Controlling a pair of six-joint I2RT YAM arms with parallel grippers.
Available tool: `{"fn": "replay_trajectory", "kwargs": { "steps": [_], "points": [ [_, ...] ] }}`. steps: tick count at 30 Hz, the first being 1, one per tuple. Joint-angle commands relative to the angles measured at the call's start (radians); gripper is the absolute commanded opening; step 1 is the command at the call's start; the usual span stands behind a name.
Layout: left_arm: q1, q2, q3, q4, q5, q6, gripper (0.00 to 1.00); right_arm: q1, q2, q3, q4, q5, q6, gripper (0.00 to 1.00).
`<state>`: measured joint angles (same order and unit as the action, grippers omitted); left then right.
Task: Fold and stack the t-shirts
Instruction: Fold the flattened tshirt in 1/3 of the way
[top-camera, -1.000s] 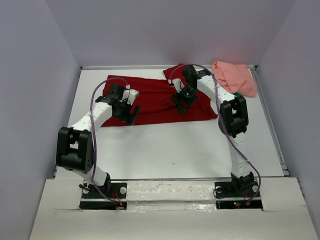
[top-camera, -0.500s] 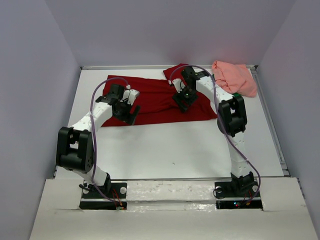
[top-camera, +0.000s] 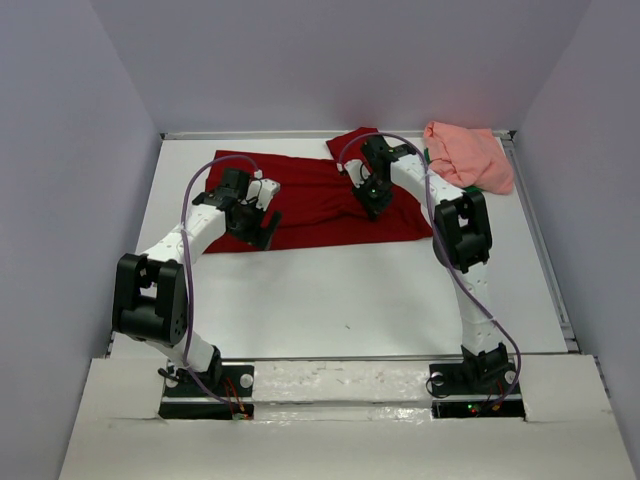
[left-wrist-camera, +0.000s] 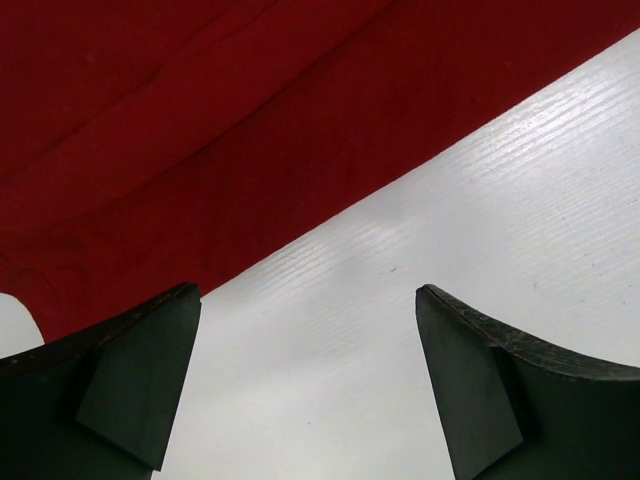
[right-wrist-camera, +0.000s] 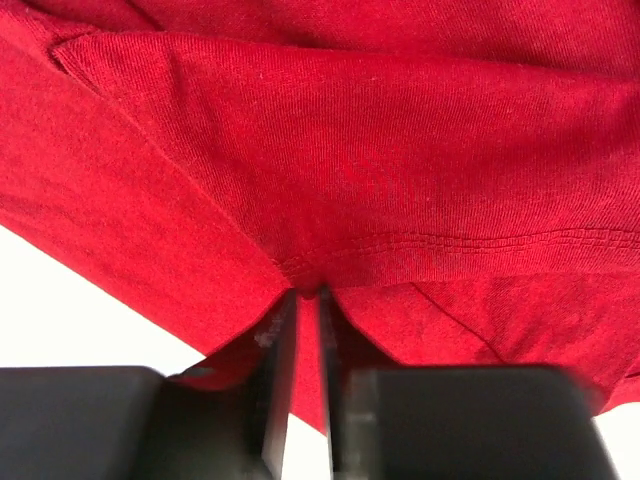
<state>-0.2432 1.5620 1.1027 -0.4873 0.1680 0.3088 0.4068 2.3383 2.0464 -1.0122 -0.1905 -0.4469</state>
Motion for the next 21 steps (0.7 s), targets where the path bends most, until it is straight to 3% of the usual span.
{"fn": "replay_trajectory", "kwargs": {
  "steps": [1, 2, 21],
  "points": [
    [-0.005, -0.046, 0.016, -0.004, 0.004, 0.004, 0.99, 0.001, 0.007, 0.011, 0.024, 0.008, 0.002, 0.10],
    [-0.005, -0.048, 0.016, -0.004, 0.005, 0.004, 0.99, 0.001, 0.006, 0.012, 0.024, 0.008, 0.002, 0.00],
    [-0.008, -0.071, 0.005, -0.002, -0.002, 0.000, 0.99, 0.001, -0.023, 0.152, 0.020, 0.080, -0.009, 0.00]
  ]
}}
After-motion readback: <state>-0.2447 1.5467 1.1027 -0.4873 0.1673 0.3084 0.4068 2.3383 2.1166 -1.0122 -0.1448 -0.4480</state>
